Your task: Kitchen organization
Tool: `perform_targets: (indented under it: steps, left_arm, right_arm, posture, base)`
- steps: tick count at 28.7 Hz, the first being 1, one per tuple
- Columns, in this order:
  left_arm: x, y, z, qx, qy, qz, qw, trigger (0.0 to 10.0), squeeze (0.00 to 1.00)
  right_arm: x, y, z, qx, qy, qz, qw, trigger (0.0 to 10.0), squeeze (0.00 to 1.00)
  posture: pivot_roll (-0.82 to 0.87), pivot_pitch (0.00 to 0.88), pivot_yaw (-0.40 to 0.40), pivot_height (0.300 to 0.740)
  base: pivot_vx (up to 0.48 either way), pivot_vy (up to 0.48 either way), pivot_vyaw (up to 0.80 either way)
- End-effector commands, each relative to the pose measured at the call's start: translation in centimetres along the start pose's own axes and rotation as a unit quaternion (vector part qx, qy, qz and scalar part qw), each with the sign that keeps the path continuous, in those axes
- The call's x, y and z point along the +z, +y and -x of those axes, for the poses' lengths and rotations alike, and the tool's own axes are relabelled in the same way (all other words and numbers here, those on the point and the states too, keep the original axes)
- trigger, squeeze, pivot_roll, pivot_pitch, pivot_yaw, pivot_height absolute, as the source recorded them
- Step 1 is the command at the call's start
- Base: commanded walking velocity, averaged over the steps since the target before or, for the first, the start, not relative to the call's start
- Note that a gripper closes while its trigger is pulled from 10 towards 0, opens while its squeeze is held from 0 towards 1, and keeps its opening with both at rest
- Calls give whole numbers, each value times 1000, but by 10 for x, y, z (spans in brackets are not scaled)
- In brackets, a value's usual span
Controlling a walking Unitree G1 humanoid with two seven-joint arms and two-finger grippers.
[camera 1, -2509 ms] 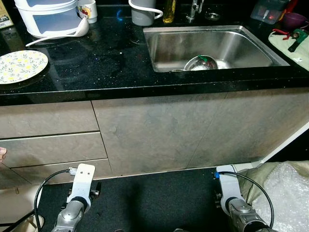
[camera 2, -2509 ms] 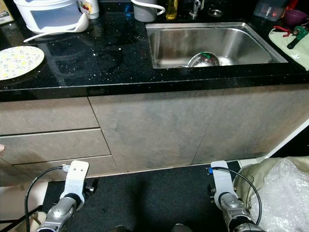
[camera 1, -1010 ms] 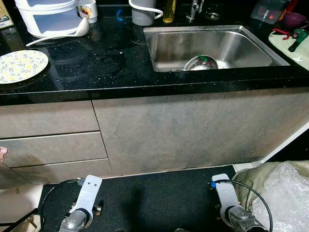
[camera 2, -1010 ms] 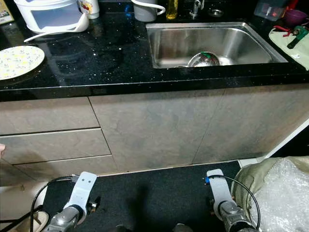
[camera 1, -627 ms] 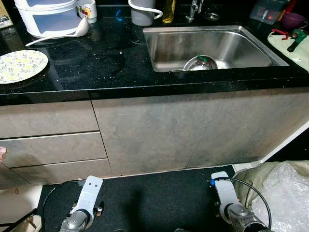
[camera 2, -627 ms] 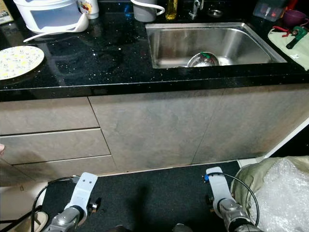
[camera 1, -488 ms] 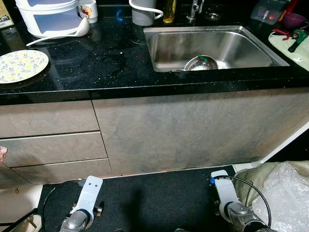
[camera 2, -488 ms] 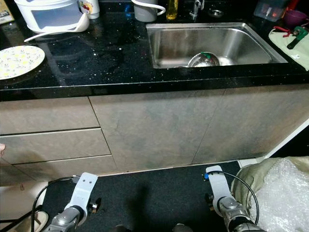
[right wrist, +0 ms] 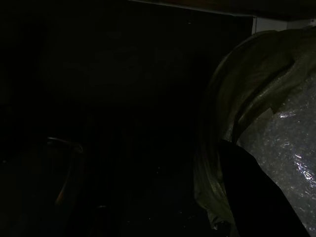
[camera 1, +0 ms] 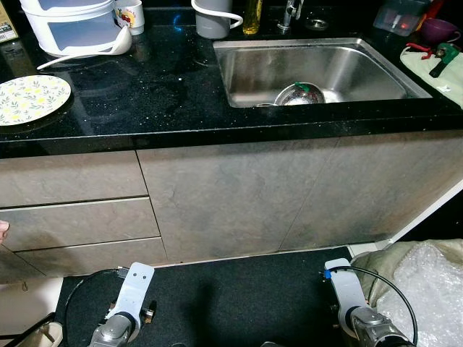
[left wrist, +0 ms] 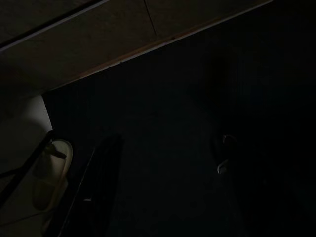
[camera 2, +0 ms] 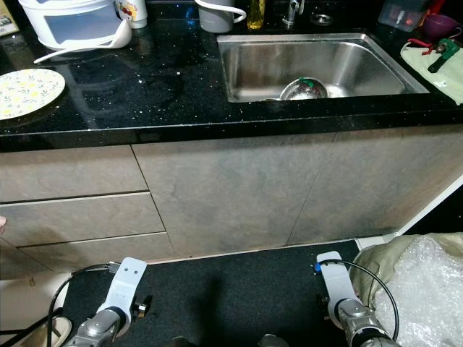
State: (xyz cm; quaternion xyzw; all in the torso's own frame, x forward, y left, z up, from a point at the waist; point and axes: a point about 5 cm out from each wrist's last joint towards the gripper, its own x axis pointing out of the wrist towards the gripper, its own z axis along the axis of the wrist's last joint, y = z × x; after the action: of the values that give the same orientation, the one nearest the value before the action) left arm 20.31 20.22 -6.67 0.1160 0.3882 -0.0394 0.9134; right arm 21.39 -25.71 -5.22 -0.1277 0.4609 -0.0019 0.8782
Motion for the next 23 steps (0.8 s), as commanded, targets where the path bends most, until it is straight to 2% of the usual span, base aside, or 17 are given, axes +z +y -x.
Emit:
perform_targets:
  steps: [1, 8, 23]
  left_arm:
    - [-1, -1, 0, -4, 3, -3, 1000, 10000, 0]
    - [0, 3, 0, -4, 3, -6, 1000, 10000, 0]
    - [3, 5, 0, -1, -2, -6, 1000, 10000, 0]
  right_arm:
    - [-2, 1, 0, 2, 2, 4, 1000, 10000, 0]
    - [1, 6, -1, 4, -1, 3, 1000, 10000, 0]
    - [2, 8, -1, 6, -3, 3, 1000, 10000, 0]
  posture:
    - [-34, 93, -37, 740]
    - [24, 97, -1, 740]
    - [28, 100, -17, 740]
  base:
    - [0, 0, 0]
    - [0, 0, 0]
    - [0, 0, 0]
